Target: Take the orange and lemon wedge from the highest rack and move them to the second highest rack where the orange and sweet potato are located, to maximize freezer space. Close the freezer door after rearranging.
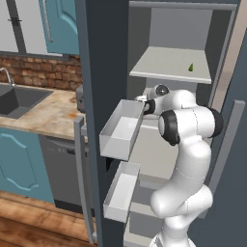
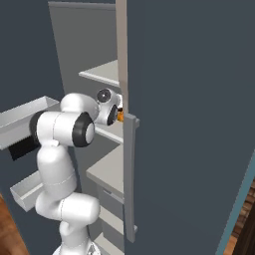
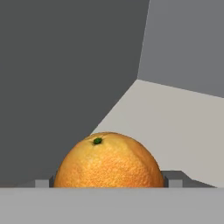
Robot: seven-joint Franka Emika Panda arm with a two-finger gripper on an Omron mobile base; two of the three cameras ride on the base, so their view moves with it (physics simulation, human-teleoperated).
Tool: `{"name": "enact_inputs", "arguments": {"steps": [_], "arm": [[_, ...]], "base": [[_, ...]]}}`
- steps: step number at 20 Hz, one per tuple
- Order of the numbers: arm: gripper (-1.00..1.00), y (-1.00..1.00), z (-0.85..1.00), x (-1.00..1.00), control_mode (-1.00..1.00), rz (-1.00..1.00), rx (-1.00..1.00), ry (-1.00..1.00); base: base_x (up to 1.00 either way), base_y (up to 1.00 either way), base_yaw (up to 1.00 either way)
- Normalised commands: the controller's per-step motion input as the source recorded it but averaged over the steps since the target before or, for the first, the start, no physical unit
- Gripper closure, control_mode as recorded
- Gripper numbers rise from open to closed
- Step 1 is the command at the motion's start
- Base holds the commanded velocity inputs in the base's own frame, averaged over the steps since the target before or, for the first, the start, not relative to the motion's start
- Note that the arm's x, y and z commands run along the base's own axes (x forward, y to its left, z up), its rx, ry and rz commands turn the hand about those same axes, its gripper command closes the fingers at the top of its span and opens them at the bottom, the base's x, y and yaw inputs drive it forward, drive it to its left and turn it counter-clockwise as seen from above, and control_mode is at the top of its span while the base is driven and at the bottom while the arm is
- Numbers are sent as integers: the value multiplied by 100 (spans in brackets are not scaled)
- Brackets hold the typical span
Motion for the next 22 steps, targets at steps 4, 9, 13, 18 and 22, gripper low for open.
{"name": "enact_inputs", "arguments": {"steps": [4, 9, 13, 18, 22], "arm": [[100, 0, -20, 21, -100, 0, 0, 0], [-100, 0, -31, 8, -100, 0, 0, 0], [-100, 0, -40, 0, -100, 0, 0, 0], [-100, 0, -29, 0, -100, 0, 0, 0], [-100, 0, -13, 0, -100, 0, 0, 0]], "base": [[0, 0, 0], [0, 0, 0], [0, 0, 0], [0, 0, 0], [0, 0, 0]]}}
